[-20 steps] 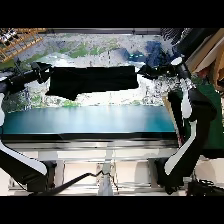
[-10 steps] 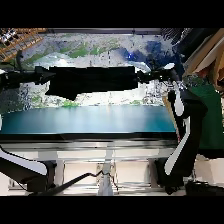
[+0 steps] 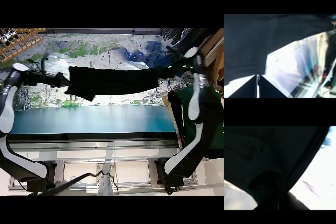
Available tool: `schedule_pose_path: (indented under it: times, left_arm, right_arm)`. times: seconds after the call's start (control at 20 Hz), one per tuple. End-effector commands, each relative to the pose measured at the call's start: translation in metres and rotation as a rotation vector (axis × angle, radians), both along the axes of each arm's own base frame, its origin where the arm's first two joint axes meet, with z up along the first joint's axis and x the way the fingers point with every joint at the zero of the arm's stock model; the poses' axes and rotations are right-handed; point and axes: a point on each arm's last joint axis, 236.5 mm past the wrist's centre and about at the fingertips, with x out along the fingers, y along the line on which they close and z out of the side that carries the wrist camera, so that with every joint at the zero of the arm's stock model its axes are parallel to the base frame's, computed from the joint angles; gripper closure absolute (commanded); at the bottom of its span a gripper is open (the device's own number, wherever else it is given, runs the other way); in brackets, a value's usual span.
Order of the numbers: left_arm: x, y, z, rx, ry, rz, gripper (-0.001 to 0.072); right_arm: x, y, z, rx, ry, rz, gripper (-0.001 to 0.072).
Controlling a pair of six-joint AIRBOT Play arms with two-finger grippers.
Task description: Fold the clothes and pants, and hang the long-sleeved shirts on hangers.
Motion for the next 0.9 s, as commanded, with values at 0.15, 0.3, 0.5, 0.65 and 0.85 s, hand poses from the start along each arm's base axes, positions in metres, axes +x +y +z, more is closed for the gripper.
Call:
schedule_pose_path:
  times: [0.15,0.3,0.5,0.65,0.85]
  left_arm:
    - [0.020,-0.067,-0.056,0.077,0.023,0.075,0.0701]
    - [0.019,-0.056,-0.069,0.139,0.081,0.086,0.0702]
    - [-0.010,-0.028,-0.014,0.110,0.128,-0.024,0.0702]
    - [-0.026,0.015,0.042,0.094,0.089,-0.029,0.0702]
    - [-0.024,0.048,0.069,0.097,0.040,0.032,0.0702]
  right_arm:
    - [-0.009,0.044,0.114,-0.036,-0.186,0.014,0.0687]
    - [-0.005,0.167,0.120,0.023,-0.254,0.127,0.0686]
    - [-0.010,0.349,0.080,0.087,-0.371,0.194,0.0684]
    - [-0.022,0.435,0.013,0.156,-0.364,0.204,0.0650]
    - [-0.024,0.426,-0.006,0.160,-0.300,0.221,0.0246]
